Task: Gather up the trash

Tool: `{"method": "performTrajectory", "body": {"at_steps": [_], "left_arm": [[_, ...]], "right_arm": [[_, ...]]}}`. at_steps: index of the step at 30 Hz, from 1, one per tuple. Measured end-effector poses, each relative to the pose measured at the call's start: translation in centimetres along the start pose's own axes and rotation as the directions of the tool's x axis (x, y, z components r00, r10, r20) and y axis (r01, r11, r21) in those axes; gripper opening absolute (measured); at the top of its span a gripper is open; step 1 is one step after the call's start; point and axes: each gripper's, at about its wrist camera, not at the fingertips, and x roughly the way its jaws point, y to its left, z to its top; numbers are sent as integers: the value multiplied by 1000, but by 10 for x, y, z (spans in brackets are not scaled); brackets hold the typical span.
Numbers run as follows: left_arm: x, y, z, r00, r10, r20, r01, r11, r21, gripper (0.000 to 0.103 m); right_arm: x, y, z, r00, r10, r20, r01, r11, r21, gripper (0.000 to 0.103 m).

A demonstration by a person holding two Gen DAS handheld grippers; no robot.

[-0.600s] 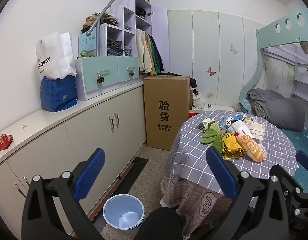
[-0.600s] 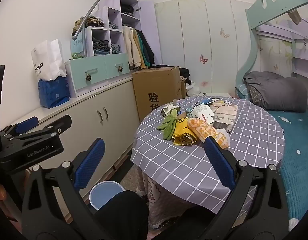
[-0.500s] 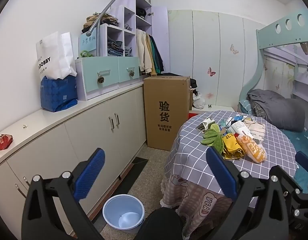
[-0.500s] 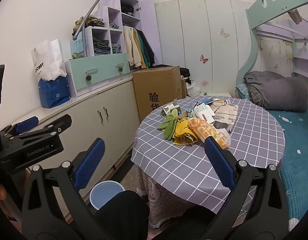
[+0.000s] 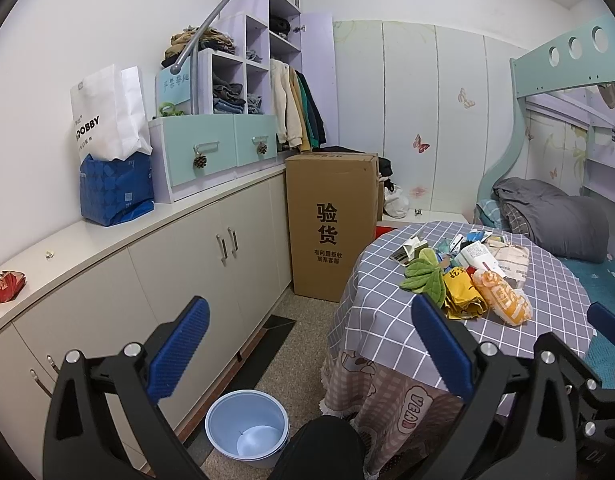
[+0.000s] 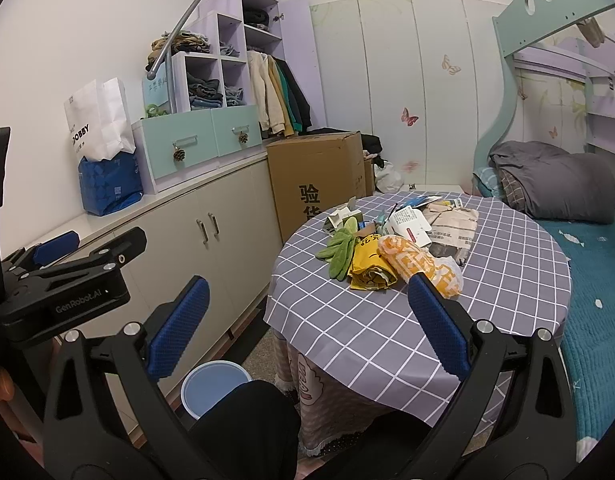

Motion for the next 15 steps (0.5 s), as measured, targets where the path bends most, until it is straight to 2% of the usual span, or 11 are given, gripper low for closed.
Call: {"method": "performTrajectory", "body": {"at_steps": [15], "left_arm": [[0, -1, 1, 1000, 1, 0, -1, 1000, 1, 99]], "right_arm": [[0, 4, -3, 1000, 1, 2, -1, 1000, -7, 97]]}}
